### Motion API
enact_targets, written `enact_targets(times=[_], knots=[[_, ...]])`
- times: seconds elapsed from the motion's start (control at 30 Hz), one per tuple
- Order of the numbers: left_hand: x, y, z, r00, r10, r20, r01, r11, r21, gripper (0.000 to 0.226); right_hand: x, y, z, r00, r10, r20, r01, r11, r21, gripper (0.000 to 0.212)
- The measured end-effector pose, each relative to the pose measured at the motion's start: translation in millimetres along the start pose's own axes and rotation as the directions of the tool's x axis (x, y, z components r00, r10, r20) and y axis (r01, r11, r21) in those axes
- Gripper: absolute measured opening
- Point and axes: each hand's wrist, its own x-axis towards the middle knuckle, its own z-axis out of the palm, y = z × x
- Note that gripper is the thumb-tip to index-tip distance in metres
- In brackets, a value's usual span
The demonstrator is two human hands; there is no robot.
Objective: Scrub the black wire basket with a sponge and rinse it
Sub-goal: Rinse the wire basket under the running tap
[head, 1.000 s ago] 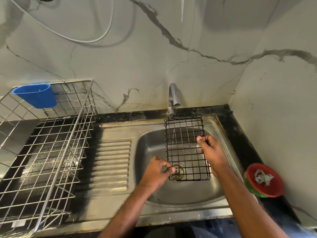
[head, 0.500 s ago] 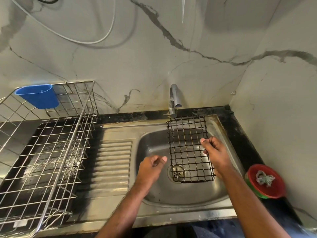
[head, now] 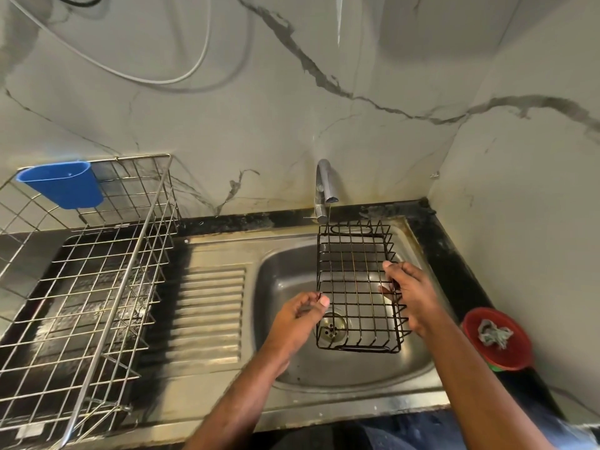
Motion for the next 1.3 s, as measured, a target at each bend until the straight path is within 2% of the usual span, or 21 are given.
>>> enact_targets(times=[0.13,0.27,0.4,0.53,0.77,0.9,1.03,1.17,1.3], knots=[[-4,3,-3,1.000,0.027,0.009,-0.026,0.999,-0.018,0.031,-2,-3,3,0.999,-0.004,0.041,0.006,0.999,-0.043,0.022],[-6,4,-4,1.000,0.000,0.007,0.001,0.998,-0.055,0.022,-1,-5,7,0.997,-0.020,0.069,0.027,0.995,-0.094,0.021],[-9,6,-5,1.000,-0.004,-0.009,0.003,0.993,-0.116,0.029,0,-7,10,0.996,-0.022,0.082,0.028,0.997,-0.073,0.020],[-10,10,-6,0.999,0.006,-0.045,-0.014,0.983,-0.181,0.012,-7,-13,17,0.995,-0.051,0.084,0.055,0.997,-0.048,0.019],[-5,15,-10,0.992,0.034,-0.119,-0.061,0.970,-0.236,0.006,-9,-16,24,0.991,-0.077,0.112,0.079,0.997,-0.017,0.022],[-2,14,-12,0.987,0.027,-0.161,-0.066,0.967,-0.245,0.015,-4,-18,28,0.986,-0.108,0.129,0.110,0.994,-0.006,0.021],[-2,13,-14,0.975,0.028,-0.219,-0.084,0.965,-0.249,0.011,0,-17,34,0.983,-0.103,0.152,0.108,0.994,-0.024,0.021],[-6,10,-18,0.955,0.071,-0.289,-0.129,0.974,-0.186,0.036,2,-14,44,0.983,-0.112,0.148,0.122,0.991,-0.062,0.017],[-13,5,-27,0.944,0.058,-0.323,-0.118,0.978,-0.170,0.040,2,-10,54,0.978,-0.100,0.184,0.117,0.989,-0.085,0.017]])
